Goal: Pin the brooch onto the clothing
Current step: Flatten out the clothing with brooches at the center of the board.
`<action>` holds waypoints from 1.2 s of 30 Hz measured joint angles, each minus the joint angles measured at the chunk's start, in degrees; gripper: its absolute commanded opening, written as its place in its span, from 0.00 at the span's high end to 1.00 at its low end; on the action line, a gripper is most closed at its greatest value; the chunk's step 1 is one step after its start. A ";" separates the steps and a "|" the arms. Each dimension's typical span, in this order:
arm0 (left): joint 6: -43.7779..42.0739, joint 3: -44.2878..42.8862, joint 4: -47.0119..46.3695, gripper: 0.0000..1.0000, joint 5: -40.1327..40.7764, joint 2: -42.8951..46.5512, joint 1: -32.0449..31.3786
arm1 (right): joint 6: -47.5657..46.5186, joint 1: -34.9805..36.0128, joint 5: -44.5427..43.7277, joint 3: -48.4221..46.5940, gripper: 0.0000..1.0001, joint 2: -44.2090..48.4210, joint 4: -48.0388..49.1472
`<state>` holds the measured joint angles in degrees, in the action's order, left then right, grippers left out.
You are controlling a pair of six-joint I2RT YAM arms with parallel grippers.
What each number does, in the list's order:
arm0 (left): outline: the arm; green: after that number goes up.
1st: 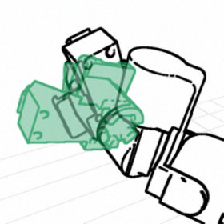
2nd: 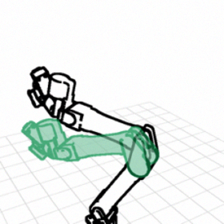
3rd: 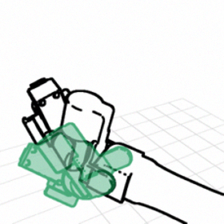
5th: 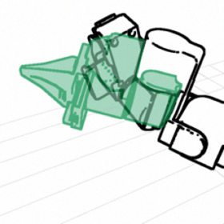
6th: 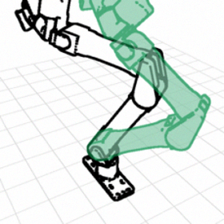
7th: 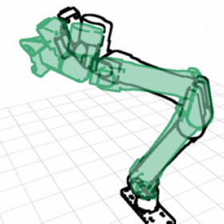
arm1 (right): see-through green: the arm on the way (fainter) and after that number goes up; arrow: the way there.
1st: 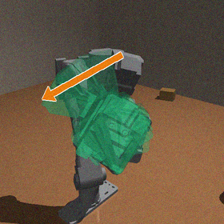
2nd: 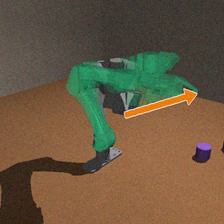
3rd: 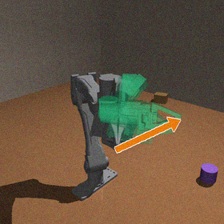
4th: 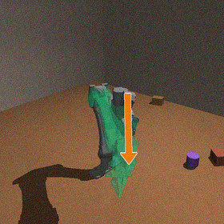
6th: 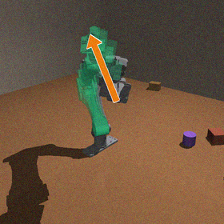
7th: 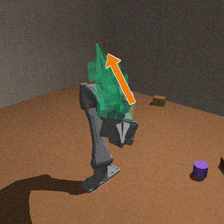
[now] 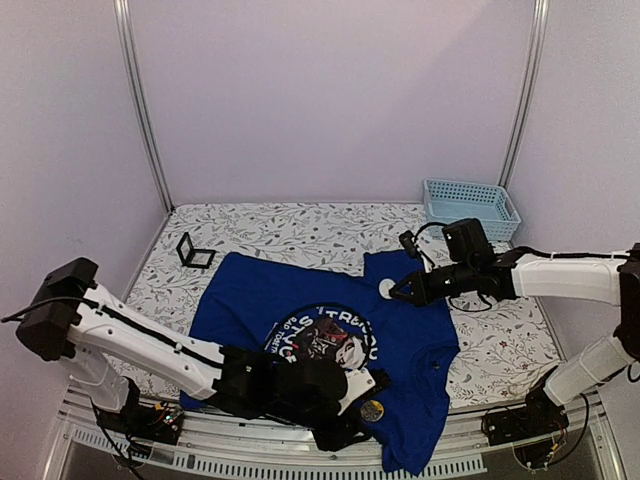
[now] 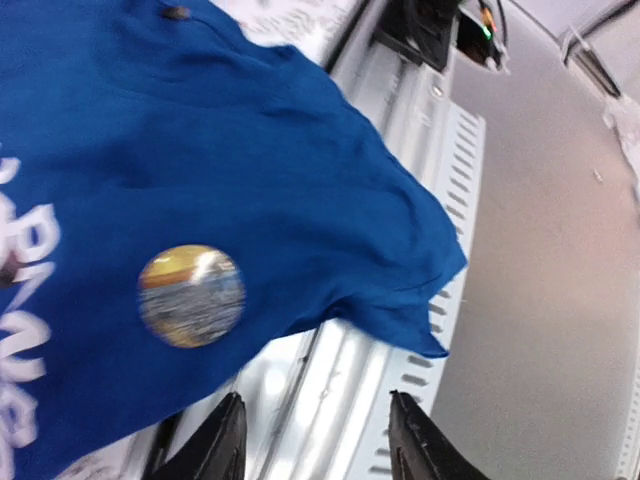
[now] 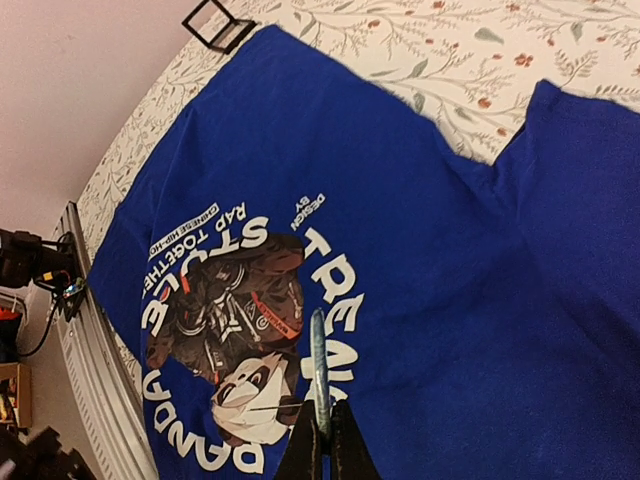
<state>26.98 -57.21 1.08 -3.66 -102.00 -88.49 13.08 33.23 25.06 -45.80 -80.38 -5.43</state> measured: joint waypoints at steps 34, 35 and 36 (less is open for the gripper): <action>82.23 29.86 51.63 0.49 27.39 35.04 7.06 | -1.36 -12.94 -2.03 -21.75 1.00 -37.38 6.71; 83.17 29.81 54.18 0.49 26.91 35.23 6.14 | -1.62 -13.03 -2.34 -22.34 1.00 -37.64 6.40; 84.02 29.79 56.08 0.49 26.51 35.39 5.33 | -1.99 -13.20 -2.69 -23.06 1.00 -37.99 5.99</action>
<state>111.00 -27.42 57.17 22.85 -66.61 -83.15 11.09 20.03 22.37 -68.86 -118.37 0.56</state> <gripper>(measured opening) 0.509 0.009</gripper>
